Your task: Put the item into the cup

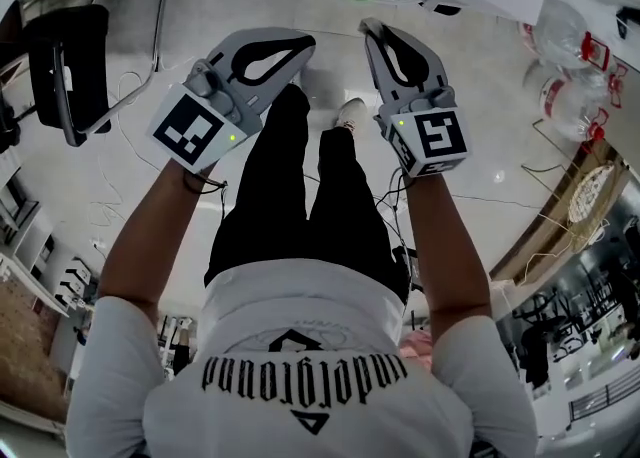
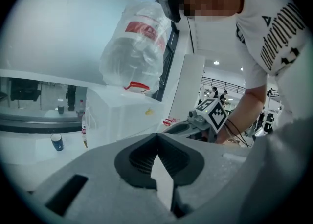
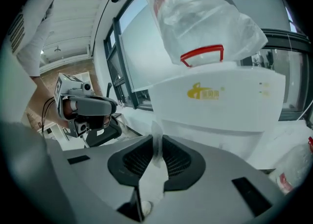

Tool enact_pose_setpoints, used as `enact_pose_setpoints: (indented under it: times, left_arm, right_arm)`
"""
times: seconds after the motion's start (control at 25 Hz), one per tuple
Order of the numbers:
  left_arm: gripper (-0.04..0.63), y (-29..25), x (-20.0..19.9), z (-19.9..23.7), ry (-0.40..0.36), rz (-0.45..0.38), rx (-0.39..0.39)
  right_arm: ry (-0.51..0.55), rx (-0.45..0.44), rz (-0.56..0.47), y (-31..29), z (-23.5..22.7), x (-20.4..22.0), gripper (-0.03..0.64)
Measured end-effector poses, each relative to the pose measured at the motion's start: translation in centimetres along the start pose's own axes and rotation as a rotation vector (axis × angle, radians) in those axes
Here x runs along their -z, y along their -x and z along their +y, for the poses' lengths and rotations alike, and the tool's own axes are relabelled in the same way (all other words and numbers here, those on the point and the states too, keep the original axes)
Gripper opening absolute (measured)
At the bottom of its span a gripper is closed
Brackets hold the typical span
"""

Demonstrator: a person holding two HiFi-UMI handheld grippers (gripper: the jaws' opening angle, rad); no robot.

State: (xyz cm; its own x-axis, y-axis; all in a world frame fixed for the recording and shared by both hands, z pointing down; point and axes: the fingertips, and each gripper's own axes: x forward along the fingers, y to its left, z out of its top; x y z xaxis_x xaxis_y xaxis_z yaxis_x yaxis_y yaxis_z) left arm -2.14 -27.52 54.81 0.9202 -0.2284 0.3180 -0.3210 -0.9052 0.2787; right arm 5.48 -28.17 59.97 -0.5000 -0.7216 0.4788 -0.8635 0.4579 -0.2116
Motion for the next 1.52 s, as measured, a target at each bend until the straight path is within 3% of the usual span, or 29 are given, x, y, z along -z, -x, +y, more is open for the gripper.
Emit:
enact_pose_setpoints:
  times: [0.4, 1.0, 1.52]
  left_arm:
    - [0.014, -3.2, 4.2, 3.0, -0.038, 0.015, 0.01]
    - [0.014, -6.1, 10.1, 6.4, 0.019, 0.022, -0.015]
    - [0.015, -8.1, 12.1, 8.7, 0.035, 0.023, -0.046]
  right_arm:
    - [-0.011, 0.062, 0.051, -3.7, -3.7, 5.5, 0.064]
    - [-0.024, 0.094, 0.103, -9.4, -5.8, 9.7, 0.064]
    - [-0.014, 0.132, 0.15, -13.1, -8.2, 12.5, 0.064]
